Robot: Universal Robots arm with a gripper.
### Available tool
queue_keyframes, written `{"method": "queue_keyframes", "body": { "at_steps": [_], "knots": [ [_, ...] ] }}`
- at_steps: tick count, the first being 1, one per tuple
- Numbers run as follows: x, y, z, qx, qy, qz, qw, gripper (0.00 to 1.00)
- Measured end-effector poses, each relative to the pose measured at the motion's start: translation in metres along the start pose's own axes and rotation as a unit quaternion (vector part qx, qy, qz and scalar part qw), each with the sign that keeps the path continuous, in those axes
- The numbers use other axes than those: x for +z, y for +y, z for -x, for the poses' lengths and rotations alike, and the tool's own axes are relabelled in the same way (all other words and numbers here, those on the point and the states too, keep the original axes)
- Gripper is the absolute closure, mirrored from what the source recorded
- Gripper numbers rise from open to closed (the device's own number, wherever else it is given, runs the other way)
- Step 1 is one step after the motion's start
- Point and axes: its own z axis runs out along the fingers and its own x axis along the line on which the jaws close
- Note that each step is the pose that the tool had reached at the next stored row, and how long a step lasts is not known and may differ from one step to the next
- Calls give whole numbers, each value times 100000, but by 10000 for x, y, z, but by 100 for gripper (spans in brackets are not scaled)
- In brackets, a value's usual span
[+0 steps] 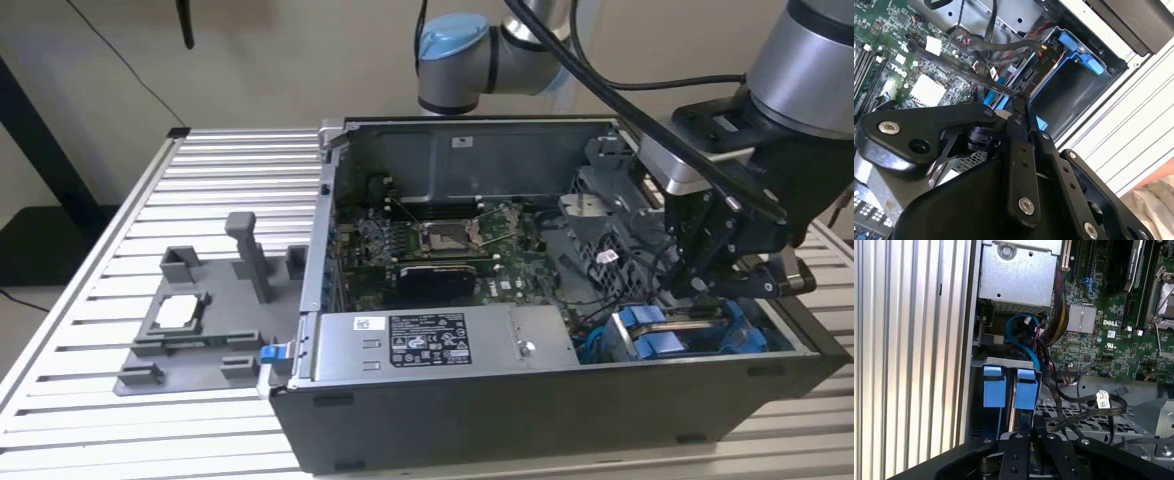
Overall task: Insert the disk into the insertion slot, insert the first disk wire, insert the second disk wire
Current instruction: 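Insert the second disk wire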
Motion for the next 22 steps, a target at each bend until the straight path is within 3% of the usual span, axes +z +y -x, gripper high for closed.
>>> {"method": "queue_keyframes", "body": {
  "at_steps": [8,12,14,22],
  "knots": [
    [6,-3,-1,4,-31,-3,100000,84],
    [29,-10,-7,111,-1060,-116,99994,84],
    [49,-19,-12,291,-1329,-160,99991,84],
    [130,-50,-26,2721,-1173,-424,99955,84]
  ]
}}
